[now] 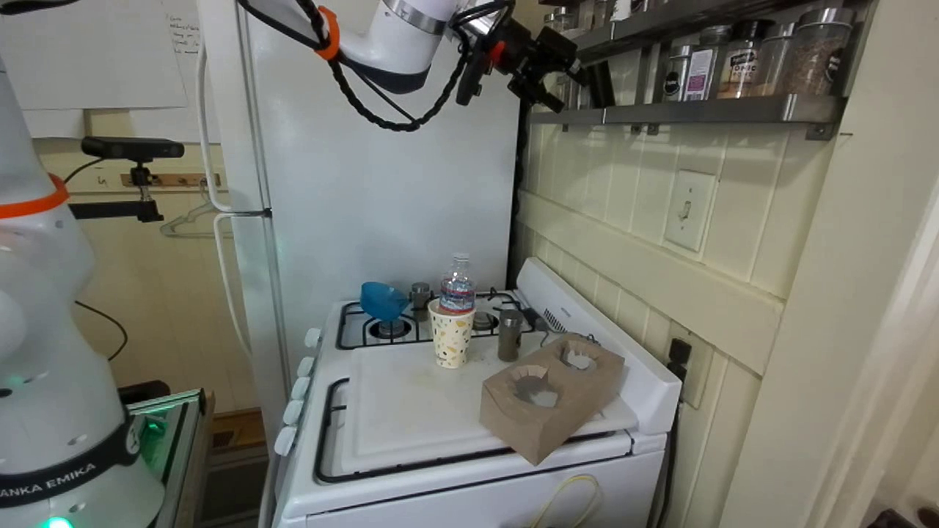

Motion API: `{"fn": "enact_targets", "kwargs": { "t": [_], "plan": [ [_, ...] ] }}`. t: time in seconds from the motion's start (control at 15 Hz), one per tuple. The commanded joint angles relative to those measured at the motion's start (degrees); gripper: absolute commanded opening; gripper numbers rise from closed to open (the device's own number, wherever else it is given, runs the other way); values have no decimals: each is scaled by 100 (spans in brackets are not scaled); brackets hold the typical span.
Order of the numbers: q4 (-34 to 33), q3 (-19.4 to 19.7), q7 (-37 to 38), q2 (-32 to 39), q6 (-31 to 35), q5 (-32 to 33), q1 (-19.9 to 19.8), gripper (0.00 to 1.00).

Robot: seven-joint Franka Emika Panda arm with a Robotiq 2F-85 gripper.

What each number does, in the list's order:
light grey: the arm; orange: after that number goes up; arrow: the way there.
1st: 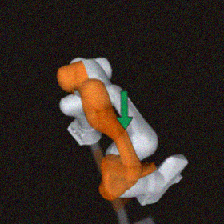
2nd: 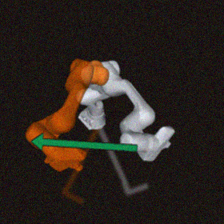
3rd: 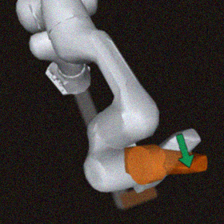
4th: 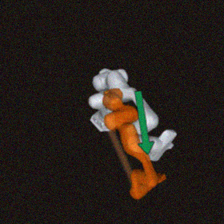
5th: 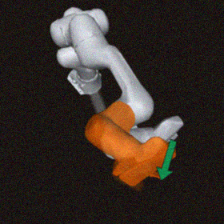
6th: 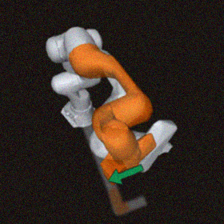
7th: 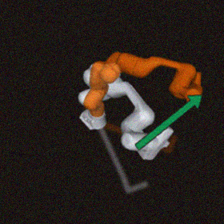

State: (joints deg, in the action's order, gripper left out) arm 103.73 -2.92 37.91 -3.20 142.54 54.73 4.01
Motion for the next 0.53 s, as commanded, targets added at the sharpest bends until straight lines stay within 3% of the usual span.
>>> {"fn": "enact_targets", "kwargs": {
  "t": [0.0, 0.13, 0.2, 0.47],
  "plan": [
    [492, -169, 330, -289, -301, 250, -4, 100],
    [694, -153, -9, -320, 160, -195, 9, 100],
    [348, -184, 94, -128, -82, 1, -39, 100],
    [339, -197, 91, -114, -58, -10, -54, 100]
  ]
}}
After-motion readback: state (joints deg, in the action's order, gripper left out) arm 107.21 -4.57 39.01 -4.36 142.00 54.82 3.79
